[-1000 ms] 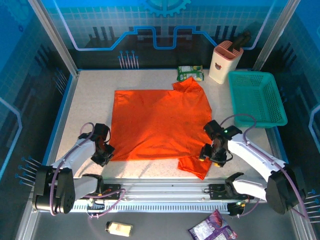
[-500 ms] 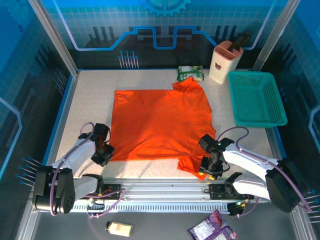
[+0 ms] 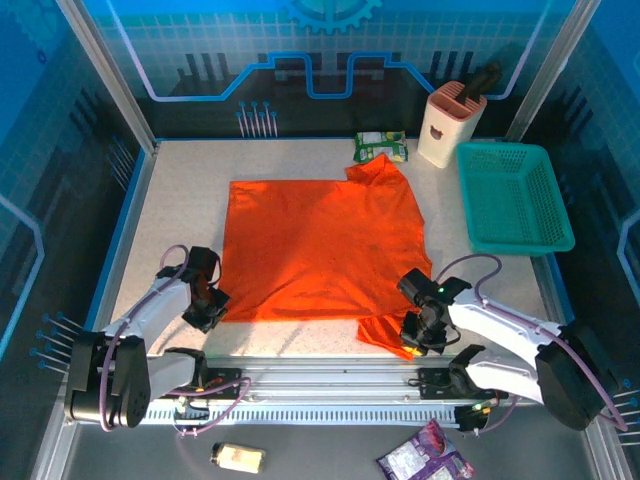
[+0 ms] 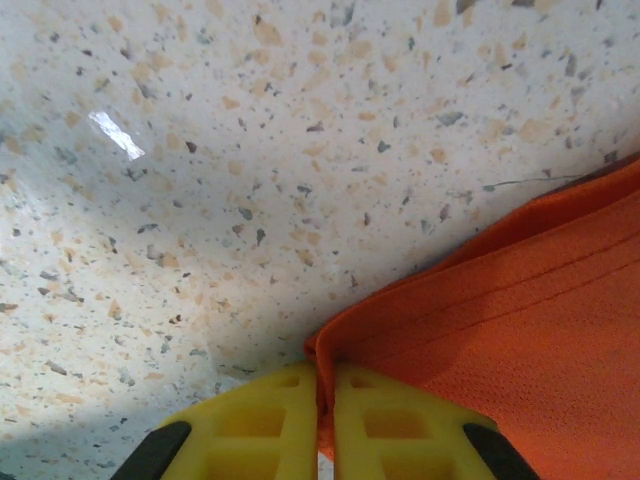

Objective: Fold the inside-out t-shirt

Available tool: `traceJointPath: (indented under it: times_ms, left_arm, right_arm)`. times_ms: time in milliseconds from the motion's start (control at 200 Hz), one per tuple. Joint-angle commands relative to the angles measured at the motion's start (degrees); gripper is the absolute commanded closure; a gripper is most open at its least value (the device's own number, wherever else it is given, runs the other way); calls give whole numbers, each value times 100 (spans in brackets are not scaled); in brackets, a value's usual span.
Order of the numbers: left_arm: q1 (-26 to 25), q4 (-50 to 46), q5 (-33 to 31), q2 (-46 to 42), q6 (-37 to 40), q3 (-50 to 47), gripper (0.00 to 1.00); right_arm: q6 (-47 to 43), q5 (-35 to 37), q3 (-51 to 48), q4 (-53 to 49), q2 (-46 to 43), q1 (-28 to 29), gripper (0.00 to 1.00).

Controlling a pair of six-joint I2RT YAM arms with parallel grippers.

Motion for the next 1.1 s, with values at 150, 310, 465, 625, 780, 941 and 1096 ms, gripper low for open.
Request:
traceJointPath:
  times_ms: [150,310,465,625,780,941,1096]
  left_arm:
    - [-27,-107,1,-873,-29,188,97]
    - [-18,-738,-114,-1502,86,434,99]
    - [-5,-1174,-151,-1957,56,624,100]
    - [-1,-1159,-140,-1978,100,819,100]
    - [51,-831,-172,-1365,432,1119,100]
    - [146,-453,-23,-620,836,1520,100]
    - [257,-190,75,83,1185,1829,100]
  right_arm:
    - [28,546,624,-1096,-803,56,100]
    - [-280,707,1078,-1647,-1514,22,100]
    - [-208,821,1380,-1848,-2231,-5,100]
    - [-440,887,1658,-1771,-2330,-177,100]
    - [-1197,343,1986,-1129,-1513,-811,100]
    - [-1832,394,2540,-759,-604,-1081,100]
    - [-2249,368,2770,-333,72,-1427,100]
